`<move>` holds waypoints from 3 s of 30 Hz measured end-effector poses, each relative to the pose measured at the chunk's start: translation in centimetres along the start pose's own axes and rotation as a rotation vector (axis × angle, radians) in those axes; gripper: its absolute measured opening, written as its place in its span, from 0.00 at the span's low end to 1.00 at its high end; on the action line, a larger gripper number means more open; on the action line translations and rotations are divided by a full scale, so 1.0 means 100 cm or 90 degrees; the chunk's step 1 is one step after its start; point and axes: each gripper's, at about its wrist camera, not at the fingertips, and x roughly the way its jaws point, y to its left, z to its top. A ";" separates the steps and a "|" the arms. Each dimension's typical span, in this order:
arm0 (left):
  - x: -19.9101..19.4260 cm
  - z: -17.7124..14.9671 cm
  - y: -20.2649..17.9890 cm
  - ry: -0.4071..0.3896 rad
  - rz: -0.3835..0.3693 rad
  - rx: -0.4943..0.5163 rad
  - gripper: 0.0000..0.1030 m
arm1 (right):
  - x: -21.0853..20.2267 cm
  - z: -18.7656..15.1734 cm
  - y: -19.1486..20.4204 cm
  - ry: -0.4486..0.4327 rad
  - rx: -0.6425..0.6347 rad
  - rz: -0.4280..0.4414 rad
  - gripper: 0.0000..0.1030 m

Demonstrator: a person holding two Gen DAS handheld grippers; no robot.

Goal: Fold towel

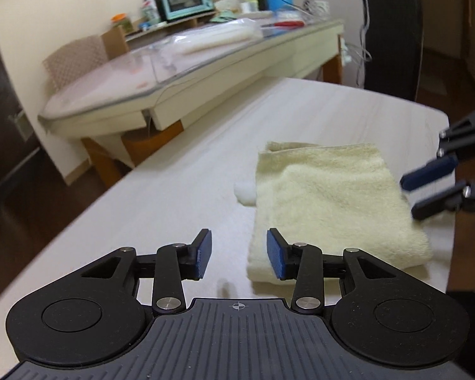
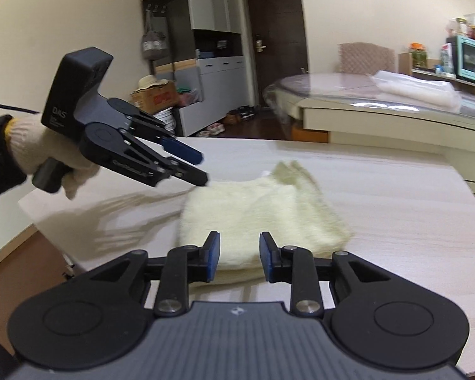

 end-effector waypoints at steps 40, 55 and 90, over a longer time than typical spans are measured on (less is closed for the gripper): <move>-0.013 -0.022 -0.013 -0.046 0.037 -0.019 0.50 | 0.046 0.027 0.014 -0.001 -0.087 -0.036 0.28; 0.000 -0.030 -0.007 -0.036 0.064 -0.057 0.52 | 0.117 0.062 -0.050 0.078 -0.070 -0.020 0.28; -0.037 -0.052 -0.070 -0.062 0.064 -0.169 0.49 | 0.035 0.012 0.000 0.064 -0.231 -0.048 0.30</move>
